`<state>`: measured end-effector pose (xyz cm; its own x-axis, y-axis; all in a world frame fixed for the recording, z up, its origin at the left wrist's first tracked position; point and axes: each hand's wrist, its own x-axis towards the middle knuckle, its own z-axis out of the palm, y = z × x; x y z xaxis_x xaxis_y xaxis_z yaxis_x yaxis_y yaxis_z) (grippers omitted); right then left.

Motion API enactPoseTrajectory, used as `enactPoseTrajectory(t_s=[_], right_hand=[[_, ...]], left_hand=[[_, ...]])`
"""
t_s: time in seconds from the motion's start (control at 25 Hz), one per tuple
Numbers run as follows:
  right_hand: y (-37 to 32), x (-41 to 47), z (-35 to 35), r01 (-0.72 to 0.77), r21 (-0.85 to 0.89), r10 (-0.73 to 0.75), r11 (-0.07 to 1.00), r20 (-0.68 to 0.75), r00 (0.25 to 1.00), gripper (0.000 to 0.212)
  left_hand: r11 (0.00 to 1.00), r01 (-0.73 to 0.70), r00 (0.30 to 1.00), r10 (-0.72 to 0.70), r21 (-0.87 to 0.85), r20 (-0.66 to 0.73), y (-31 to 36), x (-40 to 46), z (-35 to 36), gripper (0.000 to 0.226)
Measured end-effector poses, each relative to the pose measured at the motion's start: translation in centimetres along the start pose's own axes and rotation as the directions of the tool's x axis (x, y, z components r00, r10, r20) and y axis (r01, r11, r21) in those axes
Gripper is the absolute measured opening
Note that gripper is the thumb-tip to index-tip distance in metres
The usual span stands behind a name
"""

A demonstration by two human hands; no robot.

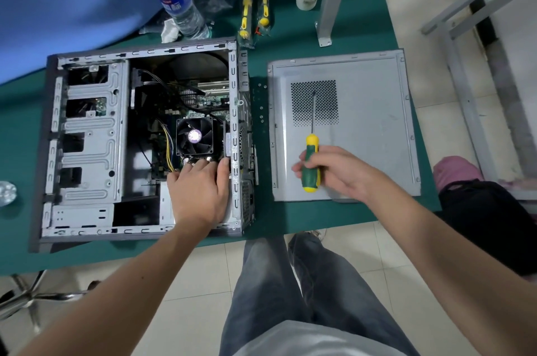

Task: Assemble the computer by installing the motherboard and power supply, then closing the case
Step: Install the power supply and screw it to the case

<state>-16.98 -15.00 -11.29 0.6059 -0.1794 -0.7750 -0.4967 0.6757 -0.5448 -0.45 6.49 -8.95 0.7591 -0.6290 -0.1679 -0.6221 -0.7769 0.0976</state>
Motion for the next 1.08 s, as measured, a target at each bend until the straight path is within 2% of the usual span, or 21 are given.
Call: enactPoseTrajectory(t_s=[0.08, 0.16, 0.32, 0.48, 0.72, 0.88, 1.0, 1.08], right_hand=[[-1.4, 3.2, 2.5, 0.082, -0.183, -0.117, 0.980, -0.193, 0.974, 0.015], [-2.4, 6.1, 4.1, 0.124, -0.337, -0.238, 0.933, -0.321, 0.917, 0.014], [-3.3, 11.1, 6.0, 0.097, -0.550, -0.369, 0.829, -0.409, 0.835, 0.007], [-3.0, 13.9, 7.3, 0.003, -0.658, -0.395, 0.753, -0.447, 0.803, 0.026], [-2.3, 15.5, 7.7, -0.076, -0.698, -0.413, 0.712, -0.504, 0.759, 0.035], [-2.2, 14.4, 7.9, 0.033, -0.655, -0.440, 0.755, -0.468, 0.766, 0.027], [-0.8, 11.5, 7.3, 0.186, -0.431, -0.383, 0.883, -0.434, 0.815, 0.011], [0.9, 8.7, 6.8, 0.220, -0.294, -0.330, 0.930, -0.409, 0.851, 0.009]], left_hand=[[1.000, 0.000, 1.000, 0.000, 0.002, 0.013, 0.1, 0.1, -0.1, 0.057], [1.000, -0.002, 1.000, 0.002, 0.008, 0.021, 0.1, 0.0, -0.1, 0.057], [1.000, -0.015, 1.000, 0.015, 0.001, 0.016, -0.2, 0.1, 0.1, 0.051], [1.000, -0.030, 1.000, 0.030, 0.000, 0.005, -0.3, 0.0, 0.3, 0.048], [1.000, -0.023, 0.999, 0.023, -0.003, 0.023, -0.2, 0.1, 0.3, 0.051], [1.000, -0.015, 0.999, 0.016, -0.015, 0.029, -0.2, 0.2, 0.1, 0.052], [1.000, -0.010, 0.999, 0.011, -0.012, 0.045, -0.2, 0.3, 0.0, 0.053], [1.000, -0.005, 0.999, 0.006, -0.012, 0.043, -0.2, 0.4, -0.1, 0.054]])
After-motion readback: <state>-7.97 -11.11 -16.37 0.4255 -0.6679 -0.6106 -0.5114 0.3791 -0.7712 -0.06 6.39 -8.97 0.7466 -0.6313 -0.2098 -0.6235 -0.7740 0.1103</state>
